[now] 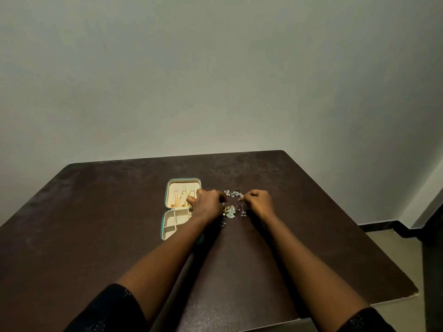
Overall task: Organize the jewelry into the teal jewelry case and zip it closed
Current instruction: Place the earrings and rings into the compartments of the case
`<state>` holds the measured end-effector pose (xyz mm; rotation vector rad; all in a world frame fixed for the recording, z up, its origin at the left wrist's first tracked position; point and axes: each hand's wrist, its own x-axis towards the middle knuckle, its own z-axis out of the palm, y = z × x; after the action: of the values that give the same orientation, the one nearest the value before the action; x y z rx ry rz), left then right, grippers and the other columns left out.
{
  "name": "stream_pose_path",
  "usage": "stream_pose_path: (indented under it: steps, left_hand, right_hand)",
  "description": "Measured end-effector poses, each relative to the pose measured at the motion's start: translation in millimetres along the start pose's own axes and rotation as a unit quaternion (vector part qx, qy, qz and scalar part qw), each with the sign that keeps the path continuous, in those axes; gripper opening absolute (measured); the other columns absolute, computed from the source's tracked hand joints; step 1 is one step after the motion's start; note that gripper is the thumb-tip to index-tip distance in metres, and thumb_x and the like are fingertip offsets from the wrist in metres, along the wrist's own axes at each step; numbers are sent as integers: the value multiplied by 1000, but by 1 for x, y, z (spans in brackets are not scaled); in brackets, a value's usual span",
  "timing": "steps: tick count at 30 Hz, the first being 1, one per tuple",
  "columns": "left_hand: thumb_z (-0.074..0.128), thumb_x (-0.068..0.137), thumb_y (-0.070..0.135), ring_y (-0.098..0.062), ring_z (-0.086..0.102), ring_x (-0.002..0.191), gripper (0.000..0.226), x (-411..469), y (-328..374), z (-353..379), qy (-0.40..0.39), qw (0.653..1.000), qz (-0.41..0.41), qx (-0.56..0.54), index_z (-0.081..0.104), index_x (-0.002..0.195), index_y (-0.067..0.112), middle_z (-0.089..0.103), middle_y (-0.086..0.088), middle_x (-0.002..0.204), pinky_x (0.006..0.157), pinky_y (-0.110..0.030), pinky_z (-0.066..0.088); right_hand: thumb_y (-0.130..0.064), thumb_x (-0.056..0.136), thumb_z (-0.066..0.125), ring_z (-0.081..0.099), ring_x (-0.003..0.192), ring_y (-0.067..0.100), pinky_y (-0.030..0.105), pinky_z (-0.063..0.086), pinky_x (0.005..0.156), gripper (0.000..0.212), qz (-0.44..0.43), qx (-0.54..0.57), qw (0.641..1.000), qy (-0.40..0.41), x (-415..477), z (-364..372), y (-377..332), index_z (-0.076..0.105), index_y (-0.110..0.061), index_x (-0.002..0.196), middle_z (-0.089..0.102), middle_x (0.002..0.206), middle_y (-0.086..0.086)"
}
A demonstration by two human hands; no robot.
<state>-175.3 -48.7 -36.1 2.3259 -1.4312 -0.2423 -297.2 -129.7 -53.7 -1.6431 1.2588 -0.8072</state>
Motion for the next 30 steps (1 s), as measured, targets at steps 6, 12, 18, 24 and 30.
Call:
stream_pose_path:
  steps: [6, 12, 18, 24, 30]
  left_hand:
    - [58, 90, 29, -25, 40, 123, 24, 2, 5, 4, 9, 998, 2, -61, 65, 113, 35, 65, 2, 117, 91, -42, 26]
    - [71, 80, 28, -15, 56, 119, 51, -2, 16, 2, -25, 961, 68, -265, 55, 129, 29, 63, 5, 126, 105, -43, 41]
    - [67, 84, 6, -11, 62, 99, 35, -8, 25, -3, -16, 902, 94, -421, 64, 118, 9, 70, -11, 109, 97, -30, 49]
    - [67, 85, 10, -14, 64, 99, 23, -9, 19, -10, -11, 900, 105, -423, 70, 108, 10, 71, -8, 105, 92, -28, 49]
    - [63, 87, 11, -14, 64, 91, 19, -5, -1, -12, 15, 924, 53, -378, 71, 104, 7, 72, -12, 103, 78, -28, 48]
  right_hand:
    - [3, 88, 51, 50, 49, 9, 17, 33, 43, 22, 45, 302, 949, -78, -7, -11, -9, 57, -10, 71, 57, 57, 1]
    - [-1, 89, 48, 54, 51, 6, 21, 35, 53, 21, 38, 375, 920, -110, -5, -19, -20, 58, -12, 75, 63, 53, -7]
    - [-2, 90, 46, 57, 55, 10, 20, 41, 48, 21, 61, 447, 884, -119, -5, -22, -31, 59, -12, 77, 64, 56, -3]
    - [-6, 93, 42, 59, 51, 15, 21, 48, 47, 35, 105, 545, 824, -118, -9, -24, -31, 66, -10, 67, 63, 54, 1]
    - [-11, 85, 47, 56, 44, 9, 24, 33, 60, 42, 130, 595, 784, -124, -7, -25, -28, 69, -12, 49, 60, 52, -2]
